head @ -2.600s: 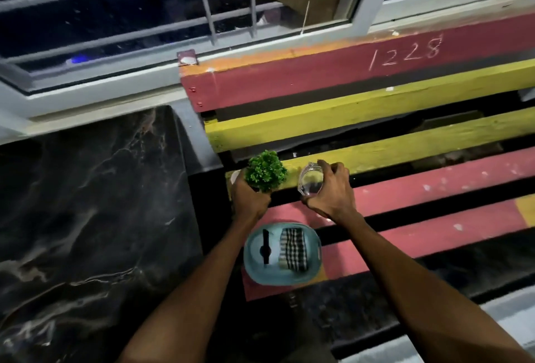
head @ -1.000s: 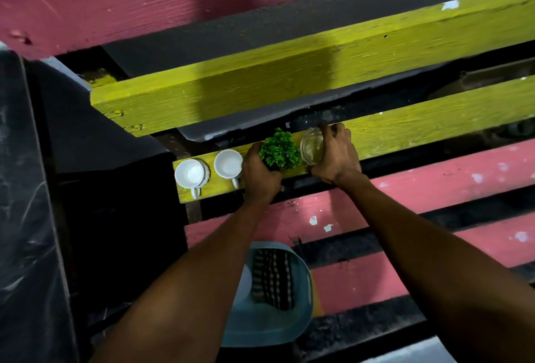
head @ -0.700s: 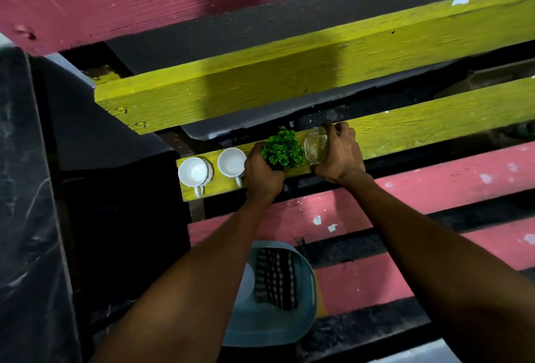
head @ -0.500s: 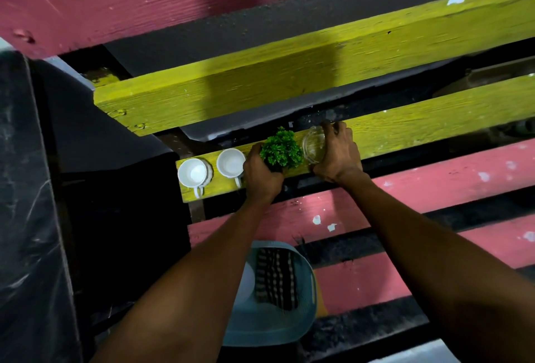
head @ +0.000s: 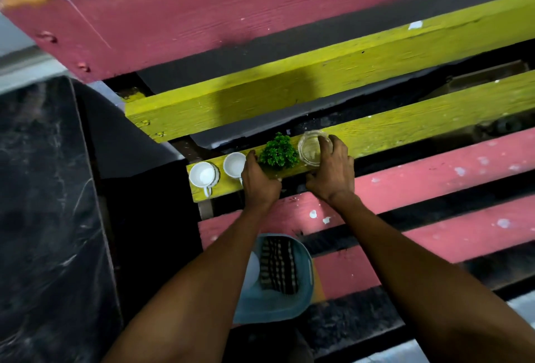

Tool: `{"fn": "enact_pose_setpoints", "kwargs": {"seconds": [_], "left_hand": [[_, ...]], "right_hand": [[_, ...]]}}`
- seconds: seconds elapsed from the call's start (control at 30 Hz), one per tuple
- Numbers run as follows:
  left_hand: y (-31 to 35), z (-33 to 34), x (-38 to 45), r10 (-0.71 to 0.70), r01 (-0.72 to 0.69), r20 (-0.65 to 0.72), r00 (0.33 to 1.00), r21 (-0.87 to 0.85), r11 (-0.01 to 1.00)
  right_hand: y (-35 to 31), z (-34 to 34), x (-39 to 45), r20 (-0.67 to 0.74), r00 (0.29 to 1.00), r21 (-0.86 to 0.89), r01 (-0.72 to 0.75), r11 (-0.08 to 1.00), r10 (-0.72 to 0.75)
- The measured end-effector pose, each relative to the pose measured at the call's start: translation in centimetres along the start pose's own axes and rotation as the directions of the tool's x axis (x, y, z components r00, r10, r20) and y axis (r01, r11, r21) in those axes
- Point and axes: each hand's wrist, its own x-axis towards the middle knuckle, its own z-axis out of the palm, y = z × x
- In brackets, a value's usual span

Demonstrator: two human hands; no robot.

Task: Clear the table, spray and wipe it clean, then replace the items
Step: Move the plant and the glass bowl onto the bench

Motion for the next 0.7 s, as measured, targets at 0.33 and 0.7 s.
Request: {"fn": "enact_pose_setpoints", "kwargs": {"seconds": [0.33,0.7], "left_hand": [[0.0,-6.2,-7.1,0.093,-0.092,0.089,0.992,-0.013,0.996],[-5.9,-15.0,-16.4,-0.006,-0.004,-0.056,0.998,-0.175,0.985]], "right_hand": [[-4.6,-0.3,-11.6,-0.015,0.998,0.115,-0.062,0.992,0.064],[-8.9,1.0,-22.5,0.057,0.996,0.303,-0.089,0.949,0.075]]}}
